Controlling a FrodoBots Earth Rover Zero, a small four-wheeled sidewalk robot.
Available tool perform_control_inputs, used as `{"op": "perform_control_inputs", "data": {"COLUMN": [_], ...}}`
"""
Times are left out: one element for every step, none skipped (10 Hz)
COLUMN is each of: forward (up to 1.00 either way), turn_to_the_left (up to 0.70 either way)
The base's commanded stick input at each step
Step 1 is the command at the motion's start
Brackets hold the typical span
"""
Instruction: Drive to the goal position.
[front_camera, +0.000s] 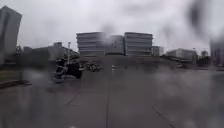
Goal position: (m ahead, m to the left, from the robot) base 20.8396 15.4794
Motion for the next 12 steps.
{"op": "perform_control_inputs", "data": {"forward": [1.0, 1.0, 1.0, 1.0, 1.0, 1.0, 1.0, 1.0, 1.0, 1.0, 1.0, 1.0], "turn_to_the_left": [0.0, 0.0, 0.0, 0.0, 0.0, 0.0, 0.0, 0.0, 0.0, 0.0, 0.0, 0.0]}}
